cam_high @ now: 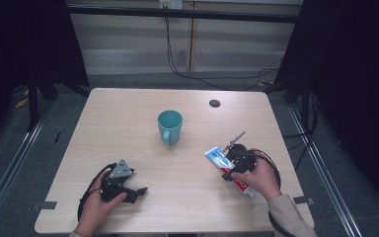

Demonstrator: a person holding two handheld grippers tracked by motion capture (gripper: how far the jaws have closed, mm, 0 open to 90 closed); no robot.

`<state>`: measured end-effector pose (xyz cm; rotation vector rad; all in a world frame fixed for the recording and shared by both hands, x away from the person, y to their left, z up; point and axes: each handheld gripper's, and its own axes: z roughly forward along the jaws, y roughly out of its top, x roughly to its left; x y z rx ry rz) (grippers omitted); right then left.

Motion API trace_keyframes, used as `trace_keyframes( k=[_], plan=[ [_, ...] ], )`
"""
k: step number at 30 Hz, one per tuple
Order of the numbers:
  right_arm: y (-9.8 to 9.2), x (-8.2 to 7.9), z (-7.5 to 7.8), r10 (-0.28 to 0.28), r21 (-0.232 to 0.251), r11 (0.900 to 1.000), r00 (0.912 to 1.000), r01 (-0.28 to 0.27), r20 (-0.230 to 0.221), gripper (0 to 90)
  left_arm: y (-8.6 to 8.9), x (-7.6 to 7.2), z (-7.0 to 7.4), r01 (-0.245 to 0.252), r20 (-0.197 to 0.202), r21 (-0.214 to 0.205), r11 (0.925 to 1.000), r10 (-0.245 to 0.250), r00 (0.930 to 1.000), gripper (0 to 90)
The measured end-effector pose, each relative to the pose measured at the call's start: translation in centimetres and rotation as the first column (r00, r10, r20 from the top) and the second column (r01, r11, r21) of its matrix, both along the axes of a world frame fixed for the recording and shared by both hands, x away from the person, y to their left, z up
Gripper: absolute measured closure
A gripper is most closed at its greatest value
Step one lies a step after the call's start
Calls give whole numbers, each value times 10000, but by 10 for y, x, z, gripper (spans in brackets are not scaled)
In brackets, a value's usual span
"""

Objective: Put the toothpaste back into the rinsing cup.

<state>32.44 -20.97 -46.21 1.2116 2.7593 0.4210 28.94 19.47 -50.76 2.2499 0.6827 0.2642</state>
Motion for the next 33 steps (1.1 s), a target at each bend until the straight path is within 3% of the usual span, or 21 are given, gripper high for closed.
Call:
trace_keyframes(
  k=[8, 20, 24, 33],
  plan=[
    [12, 12, 0, -110, -347, 9993, 9994, 99, -323, 304, 0, 0, 0, 6, 4, 2, 10000, -6, 10000, 147],
    [21, 25, -2, -402, -727, 9967, 9984, 372, -407, 358, 0, 0, 0, 8, -23, -21, 10000, -8, 10000, 147],
    [22, 27, -5, -465, -742, 9963, 9980, 433, -426, 419, 0, 0, 0, 14, -20, -15, 10000, -14, 10000, 148],
    [22, 30, -9, -709, -665, 9956, 9944, 657, -788, 447, 0, 0, 0, 15, -15, -8, 10000, -15, 10000, 147]
  ],
)
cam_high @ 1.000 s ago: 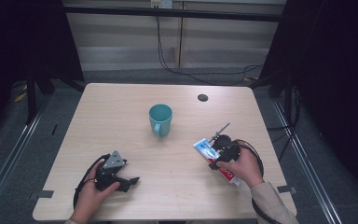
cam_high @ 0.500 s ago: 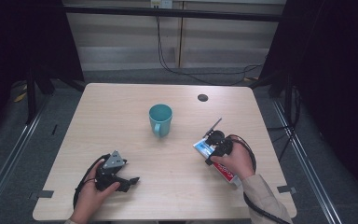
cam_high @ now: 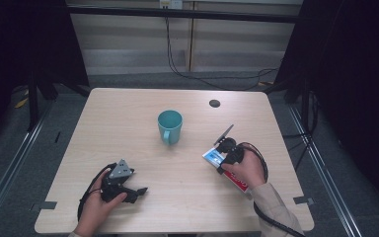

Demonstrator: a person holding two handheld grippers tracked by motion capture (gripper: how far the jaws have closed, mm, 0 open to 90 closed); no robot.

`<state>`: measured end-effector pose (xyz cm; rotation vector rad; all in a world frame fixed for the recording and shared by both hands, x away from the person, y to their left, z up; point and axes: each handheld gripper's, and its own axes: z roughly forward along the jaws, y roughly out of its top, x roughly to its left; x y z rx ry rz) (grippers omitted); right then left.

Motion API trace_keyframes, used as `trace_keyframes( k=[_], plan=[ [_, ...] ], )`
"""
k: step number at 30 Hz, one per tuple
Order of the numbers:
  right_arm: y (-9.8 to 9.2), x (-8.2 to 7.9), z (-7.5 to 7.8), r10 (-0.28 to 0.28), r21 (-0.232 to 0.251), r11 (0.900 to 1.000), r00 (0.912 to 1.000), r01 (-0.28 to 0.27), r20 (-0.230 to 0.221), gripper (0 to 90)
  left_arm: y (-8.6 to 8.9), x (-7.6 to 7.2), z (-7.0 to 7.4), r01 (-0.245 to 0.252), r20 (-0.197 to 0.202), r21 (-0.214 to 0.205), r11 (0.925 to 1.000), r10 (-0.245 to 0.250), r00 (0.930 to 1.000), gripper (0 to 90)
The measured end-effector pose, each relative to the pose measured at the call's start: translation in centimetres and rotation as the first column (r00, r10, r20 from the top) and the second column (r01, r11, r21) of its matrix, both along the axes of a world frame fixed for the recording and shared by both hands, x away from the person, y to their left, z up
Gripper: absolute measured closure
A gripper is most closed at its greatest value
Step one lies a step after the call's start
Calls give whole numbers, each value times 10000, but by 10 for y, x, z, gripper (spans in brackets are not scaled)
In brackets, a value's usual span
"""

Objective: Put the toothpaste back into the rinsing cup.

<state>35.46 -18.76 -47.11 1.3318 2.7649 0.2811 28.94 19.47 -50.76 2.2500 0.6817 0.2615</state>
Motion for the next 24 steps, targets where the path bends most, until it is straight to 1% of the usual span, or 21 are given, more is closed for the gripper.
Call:
trace_keyframes(
  k=[4, 5, 8, 10, 11, 12, 13, 14, 18, 20, 22, 24],
  plan=[
    [2, 1, 1, -9, -121, 9999, 9999, 7, -154, 480, 0, 0, 0, -6, 26, 19, 10000, 6, 10000, 148],
    [5, 1, 1, 39, -204, 9998, 9998, -43, -203, 518, 0, 0, 0, -6, 25, 18, 10000, 6, 10000, 147],
    [8, 1, 2, 17, -341, 9994, 9997, -25, -229, 571, 0, 0, 0, -6, 25, 12, 10000, 6, 10000, 148],
    [8, 0, 4, -43, -403, 9992, 9997, 33, -248, 623, 0, 0, 0, -10, 26, 11, 10000, 10, 10000, 148],
    [8, 1, 4, 68, -399, 9992, 9998, -76, -202, 657, 0, 0, 0, -9, 26, 12, 10000, 9, 10000, 147],
    [8, 0, 6, -44, -332, 9994, 9997, 36, -244, 688, 0, 0, 0, -10, 22, 12, 10000, 10, 10000, 148],
    [5, 0, 7, 20, -204, 9998, 9999, -23, -146, 706, 0, 0, 0, -8, 20, 15, 10000, 8, 10000, 148],
    [4, 0, 7, -39, -141, 9999, 9999, 37, -166, 717, 0, 0, 0, -12, 26, 12, 10000, 12, 10000, 148],
    [-4, -2, 8, -295, 490, 9983, 9995, 300, -113, 743, 0, 0, 0, -4, 25, 22, 10000, 4, 10000, 148],
    [-6, -3, 8, -237, 565, 9981, 9997, 236, 0, 746, 0, 0, 0, -3, 29, 22, 10000, 3, 10000, 148],
    [-6, -4, 9, -288, 639, 9975, 9996, 289, -32, 747, 0, 0, 0, 2, 0, 0, 10000, -2, 10000, 148],
    [-8, -6, 11, -217, 769, 9968, 9997, 205, 141, 746, 0, 0, 0, 3, 1, 4, 10000, -3, 10000, 148]
  ],
)
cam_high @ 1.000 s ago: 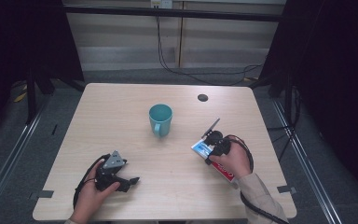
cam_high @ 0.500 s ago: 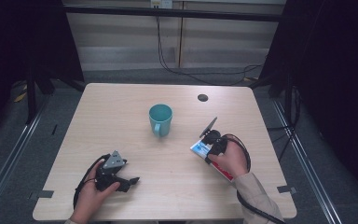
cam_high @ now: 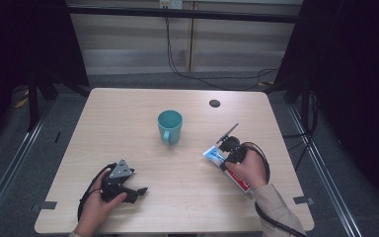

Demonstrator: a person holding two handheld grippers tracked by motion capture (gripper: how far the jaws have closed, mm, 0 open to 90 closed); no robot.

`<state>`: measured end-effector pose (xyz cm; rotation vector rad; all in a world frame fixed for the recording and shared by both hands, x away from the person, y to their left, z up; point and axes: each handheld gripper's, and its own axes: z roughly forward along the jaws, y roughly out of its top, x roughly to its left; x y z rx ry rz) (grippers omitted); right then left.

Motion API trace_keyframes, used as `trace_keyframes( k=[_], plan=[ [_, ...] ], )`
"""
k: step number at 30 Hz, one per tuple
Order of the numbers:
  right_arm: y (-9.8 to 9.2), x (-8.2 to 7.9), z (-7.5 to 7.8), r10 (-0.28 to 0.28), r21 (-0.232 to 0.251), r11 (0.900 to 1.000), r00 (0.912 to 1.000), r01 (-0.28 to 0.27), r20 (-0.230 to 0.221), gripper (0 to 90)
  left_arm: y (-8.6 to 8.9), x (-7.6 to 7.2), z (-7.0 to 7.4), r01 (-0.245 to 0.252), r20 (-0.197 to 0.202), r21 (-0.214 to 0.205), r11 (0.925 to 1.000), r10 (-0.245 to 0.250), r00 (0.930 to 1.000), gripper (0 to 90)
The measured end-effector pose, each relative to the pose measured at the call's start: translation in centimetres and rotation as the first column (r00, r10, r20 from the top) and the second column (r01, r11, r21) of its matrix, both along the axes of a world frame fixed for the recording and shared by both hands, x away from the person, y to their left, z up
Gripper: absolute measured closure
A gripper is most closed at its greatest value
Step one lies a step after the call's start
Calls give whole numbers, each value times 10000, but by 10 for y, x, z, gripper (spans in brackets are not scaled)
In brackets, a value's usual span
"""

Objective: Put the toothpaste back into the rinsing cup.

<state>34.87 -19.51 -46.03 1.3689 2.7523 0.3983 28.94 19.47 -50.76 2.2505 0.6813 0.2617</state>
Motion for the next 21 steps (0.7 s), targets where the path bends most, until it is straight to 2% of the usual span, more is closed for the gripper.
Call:
trace_keyframes(
  k=[3, 7, 10, 16, 21],
  plan=[
    [-3, -3, 5, -88, 572, 9983, 9998, 77, 197, 746, 0, 0, 0, -2, -1, -4, 10000, 2, 10000, 148],
    [-5, -5, 17, -77, 804, 9968, 9981, 27, 617, 746, 0, 0, 0, 0, 0, 0, 10000, 0, 10000, 148],
    [-8, -6, 30, -236, 1216, 9925, 9938, 103, 1085, 745, 0, 0, 0, 1, 3, -1, 10000, -1, 10000, 148],
    [-11, -5, 45, -706, 2150, 9762, 9792, 287, 1902, 744, 0, 0, 0, 2, 2, -2, 10000, -2, 10000, 148],
    [-10, -3, 51, -1057, 2589, 9652, 9601, 365, 2589, 744, 0, 0, 0, 7, 3, 0, 10000, -7, 10000, 148]
  ],
)
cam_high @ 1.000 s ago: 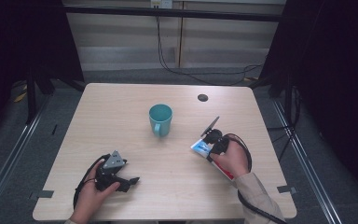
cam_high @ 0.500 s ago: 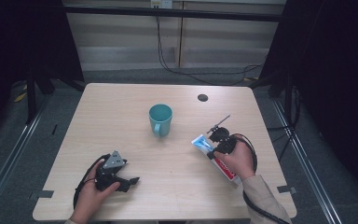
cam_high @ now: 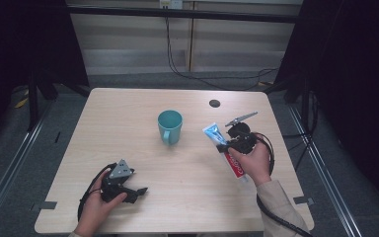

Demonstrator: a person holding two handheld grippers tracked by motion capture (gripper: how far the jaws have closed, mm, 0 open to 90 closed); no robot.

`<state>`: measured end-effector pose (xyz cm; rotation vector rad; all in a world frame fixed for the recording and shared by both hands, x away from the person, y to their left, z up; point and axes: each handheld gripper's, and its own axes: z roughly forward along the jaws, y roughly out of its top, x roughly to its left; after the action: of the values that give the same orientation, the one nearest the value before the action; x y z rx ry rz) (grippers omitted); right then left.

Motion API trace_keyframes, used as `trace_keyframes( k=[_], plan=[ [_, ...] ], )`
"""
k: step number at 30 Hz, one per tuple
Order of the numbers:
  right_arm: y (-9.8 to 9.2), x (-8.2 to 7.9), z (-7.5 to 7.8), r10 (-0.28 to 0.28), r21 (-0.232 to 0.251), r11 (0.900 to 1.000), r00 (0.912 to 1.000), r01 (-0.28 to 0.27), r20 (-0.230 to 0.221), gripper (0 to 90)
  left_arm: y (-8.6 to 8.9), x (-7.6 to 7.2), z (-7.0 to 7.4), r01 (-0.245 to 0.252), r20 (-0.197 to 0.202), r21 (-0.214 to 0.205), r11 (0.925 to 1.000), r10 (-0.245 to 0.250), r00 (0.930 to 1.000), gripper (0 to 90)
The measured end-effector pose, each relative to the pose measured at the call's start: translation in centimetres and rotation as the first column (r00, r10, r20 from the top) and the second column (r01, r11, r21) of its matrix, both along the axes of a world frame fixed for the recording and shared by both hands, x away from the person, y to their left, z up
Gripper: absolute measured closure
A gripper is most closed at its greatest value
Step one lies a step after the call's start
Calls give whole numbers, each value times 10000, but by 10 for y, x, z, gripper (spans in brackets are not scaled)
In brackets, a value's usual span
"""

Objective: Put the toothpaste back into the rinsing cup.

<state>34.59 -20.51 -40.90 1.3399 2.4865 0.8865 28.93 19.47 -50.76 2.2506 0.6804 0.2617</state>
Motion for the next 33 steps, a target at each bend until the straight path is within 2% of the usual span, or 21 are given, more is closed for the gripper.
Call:
trace_keyframes(
  k=[3, 17, 23, 25, 33],
  plan=[
    [2, 1, 3, -171, 301, 9994, 9994, 163, 288, 744, 0, 0, 0, 6, 0, -6, 10000, -6, 10000, 148],
    [14, 7, 12, -187, 1254, 9921, 9915, 25, 1284, 742, 0, 0, 0, 17, -4, -1, 10000, -17, 10000, 148],
    [20, 9, 17, -422, 1523, 9882, 9810, 131, 1893, 742, 0, 0, 0, 21, -9, -15, 10000, -21, 10000, 148],
    [21, 10, 18, -499, 1595, 9870, 9802, 190, 1918, 742, 0, 0, 0, 18, -6, -7, 10000, -18, 10000, 148],
    [23, 12, 20, -676, 1893, 9817, 9663, 200, 2485, 742, 0, 0, 0, 29, -1, -5, 10000, -29, 10000, 148]
  ],
)
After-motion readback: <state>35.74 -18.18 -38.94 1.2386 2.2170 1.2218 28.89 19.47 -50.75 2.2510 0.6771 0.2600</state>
